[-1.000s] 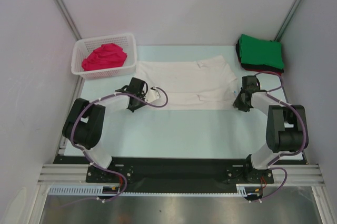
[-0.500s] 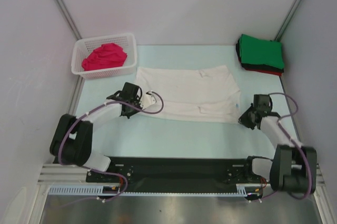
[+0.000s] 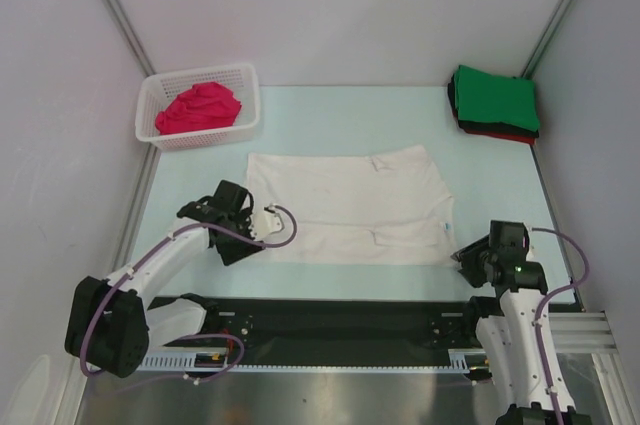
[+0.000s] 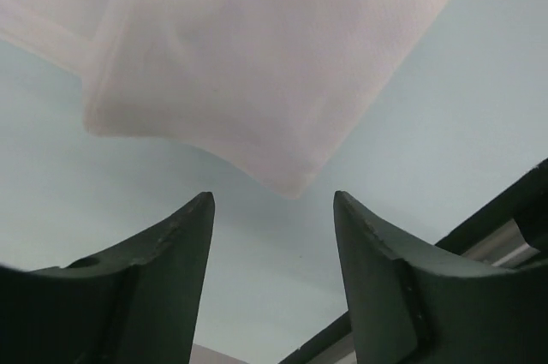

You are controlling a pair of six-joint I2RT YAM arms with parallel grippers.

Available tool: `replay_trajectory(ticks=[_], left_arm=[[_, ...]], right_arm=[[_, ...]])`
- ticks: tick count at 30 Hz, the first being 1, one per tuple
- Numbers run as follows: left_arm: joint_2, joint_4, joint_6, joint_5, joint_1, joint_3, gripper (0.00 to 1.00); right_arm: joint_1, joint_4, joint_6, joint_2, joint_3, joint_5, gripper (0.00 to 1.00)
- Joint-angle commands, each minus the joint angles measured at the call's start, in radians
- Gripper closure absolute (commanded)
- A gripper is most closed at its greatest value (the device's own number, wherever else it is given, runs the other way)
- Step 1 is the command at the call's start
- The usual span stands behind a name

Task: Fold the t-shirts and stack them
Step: Fold the tshirt

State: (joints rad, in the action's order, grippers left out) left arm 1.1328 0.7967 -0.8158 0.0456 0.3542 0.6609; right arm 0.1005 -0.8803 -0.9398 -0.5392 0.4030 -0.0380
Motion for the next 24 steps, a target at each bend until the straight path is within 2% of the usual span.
replay_trajectory(ticks=[1,3,4,5,6,7,9,10,11,14,21,24], left_arm=[[-0.018,-0.026,0.015,-0.042,-0.023,0.09,0.33],[0.01,-0.129,0.102,-0.087,-0.105,0.161,0.27],[0.03,-0.221,0.136,-0.084,-0.135,0.234,0.27],[0.059,-0.258,0.167,-0.079,-0.173,0.268,0.29],[0.137,-0.283,0.209,-0.069,-0.178,0.301,0.32],[0.18,-0.293,0.213,-0.063,-0.178,0.366,0.34],[0.328,-0.257,0.23,-0.024,-0.176,0.477,0.4],[0.382,-0.251,0.24,-0.026,-0.178,0.511,0.42],[0.424,-0.246,0.251,-0.029,-0.175,0.543,0.43],[0.557,-0.261,0.26,-0.043,-0.17,0.65,0.48],[0.794,-0.265,0.245,-0.142,-0.149,0.873,0.51],[0.877,-0.27,0.231,-0.182,-0.149,0.905,0.5]], right_arm=[[0.004,-0.059,-0.004,-0.018,0.127,0.104,0.53],[0.004,0.016,0.05,-0.039,0.21,0.093,0.52],[0.004,0.137,0.132,-0.056,0.23,0.066,0.52],[0.002,0.202,0.172,-0.118,0.267,0.031,0.52],[0.002,0.264,0.208,-0.158,0.287,-0.059,0.51],[0.002,0.352,0.244,-0.216,0.313,-0.086,0.5],[0.002,0.407,0.33,-0.406,0.414,-0.134,0.49],[0.001,0.4,0.361,-0.476,0.465,-0.138,0.49],[-0.002,0.394,0.416,-0.611,0.508,-0.143,0.49],[-0.01,0.391,0.495,-0.823,0.647,-0.14,0.51],[-0.031,0.454,0.555,-1.169,0.85,-0.088,0.58],[-0.067,0.431,0.578,-1.268,0.959,-0.083,0.6]])
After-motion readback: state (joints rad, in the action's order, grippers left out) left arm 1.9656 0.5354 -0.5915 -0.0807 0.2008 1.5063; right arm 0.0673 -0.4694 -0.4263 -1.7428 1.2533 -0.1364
